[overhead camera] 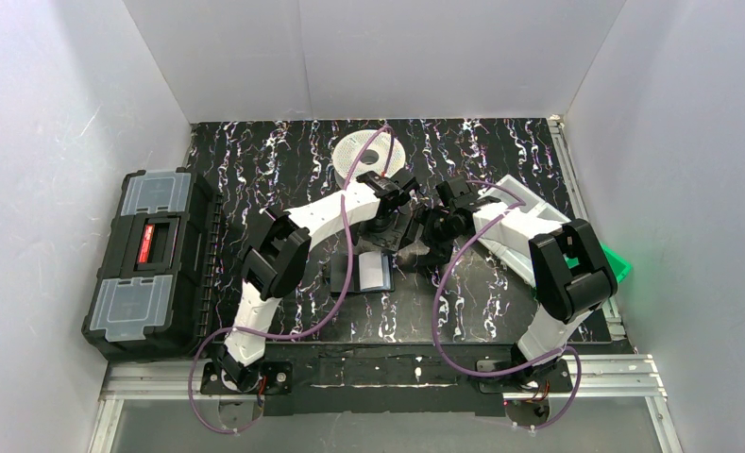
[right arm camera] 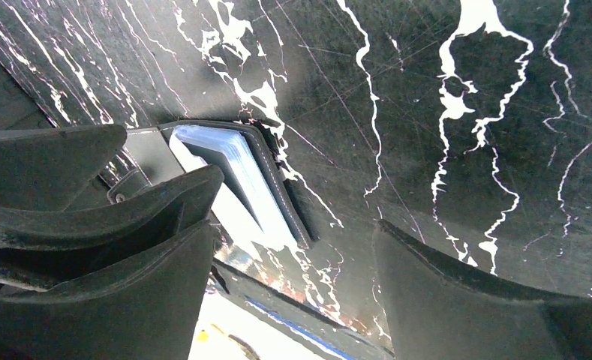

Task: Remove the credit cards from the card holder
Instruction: Remove the credit card from the card holder.

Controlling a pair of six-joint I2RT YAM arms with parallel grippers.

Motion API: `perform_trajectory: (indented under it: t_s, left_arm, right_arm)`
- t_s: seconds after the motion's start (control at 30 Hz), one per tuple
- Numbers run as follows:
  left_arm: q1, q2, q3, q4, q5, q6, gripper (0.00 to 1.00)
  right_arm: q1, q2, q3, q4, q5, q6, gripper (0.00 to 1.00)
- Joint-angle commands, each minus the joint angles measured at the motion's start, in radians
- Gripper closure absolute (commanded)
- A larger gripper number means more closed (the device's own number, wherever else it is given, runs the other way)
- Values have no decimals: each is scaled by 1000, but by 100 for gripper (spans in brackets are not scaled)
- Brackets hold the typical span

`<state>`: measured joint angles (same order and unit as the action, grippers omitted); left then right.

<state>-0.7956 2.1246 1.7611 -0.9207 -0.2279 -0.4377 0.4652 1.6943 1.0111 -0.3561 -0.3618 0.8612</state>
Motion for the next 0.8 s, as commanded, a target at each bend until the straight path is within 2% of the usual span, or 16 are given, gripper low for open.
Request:
perform_trajectory:
  t_s: [0.0, 0.77]
  left_arm:
    - [-3, 0, 7, -30, -42, 1, 29]
    - [49, -72, -97, 3, -42, 4, 48]
  right_arm:
    - [-2, -19, -2, 17, -9, -4, 16]
    - [15, -9, 9, 22, -16, -1, 16]
